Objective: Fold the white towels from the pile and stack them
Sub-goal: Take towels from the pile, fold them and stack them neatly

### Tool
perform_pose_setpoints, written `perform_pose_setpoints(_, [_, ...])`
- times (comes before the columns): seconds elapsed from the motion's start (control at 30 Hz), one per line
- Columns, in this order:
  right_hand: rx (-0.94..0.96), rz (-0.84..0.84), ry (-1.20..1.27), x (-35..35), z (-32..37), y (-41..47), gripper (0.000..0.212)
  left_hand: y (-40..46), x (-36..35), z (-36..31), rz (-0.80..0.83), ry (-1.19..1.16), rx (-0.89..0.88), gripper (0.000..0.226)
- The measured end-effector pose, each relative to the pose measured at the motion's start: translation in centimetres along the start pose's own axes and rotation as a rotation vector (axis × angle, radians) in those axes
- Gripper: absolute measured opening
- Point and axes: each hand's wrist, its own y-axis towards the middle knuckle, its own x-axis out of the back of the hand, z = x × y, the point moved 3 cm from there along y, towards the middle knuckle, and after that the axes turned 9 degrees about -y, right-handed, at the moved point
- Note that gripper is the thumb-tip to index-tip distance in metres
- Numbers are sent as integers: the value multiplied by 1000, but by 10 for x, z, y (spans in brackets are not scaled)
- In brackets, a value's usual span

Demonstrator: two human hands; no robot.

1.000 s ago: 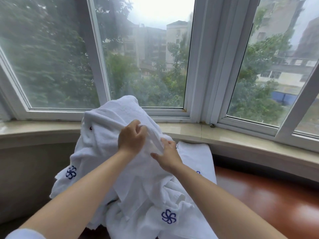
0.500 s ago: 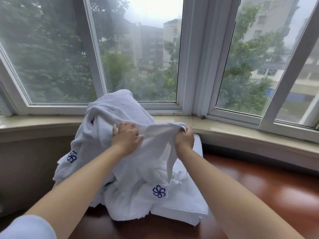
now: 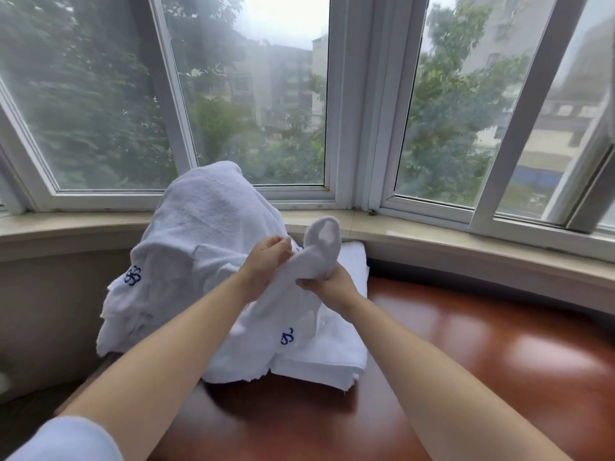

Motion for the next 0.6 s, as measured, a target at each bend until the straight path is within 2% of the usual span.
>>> perform_pose_setpoints(0.03, [-7,-54,-21,4,-4,-2,42,-2,-1,0,-33,-5,-23,29])
perform_pose_setpoints(0.1, [-33,-127,10,15,-9,-5,35,-2,4,1,-141,188,-98,15])
perform_pose_setpoints(0.13, [-48,-157,75,20,-9,-8,32,-3,6,5,-169,341,-110,18])
perform_pose_setpoints(0.17, [-61,-187,158,26,-8,-11,30,-5,7,9,-158,487,-107,31])
perform_pose_setpoints(0.23, [-86,-261,303,40,-4,-15,30,-12,1,24,0,727,-54,55])
perform_pose_setpoints(0.3, [-109,-347,397,58,0,-19,28,-22,-14,35,217,867,67,74])
perform_pose_setpoints(0.37, [-113,-401,509,77,3,-26,18,-32,-34,38,372,804,173,75])
perform_pose_setpoints(0.47, [-143,-468,540,106,-5,-38,9,-40,-74,34,413,464,218,44])
perform_pose_setpoints(0.53, [-170,-515,475,126,-15,-46,14,-45,-99,36,390,311,296,43])
perform_pose_setpoints(0.6, [-206,-525,352,147,-24,-52,26,-48,-118,45,397,259,396,49])
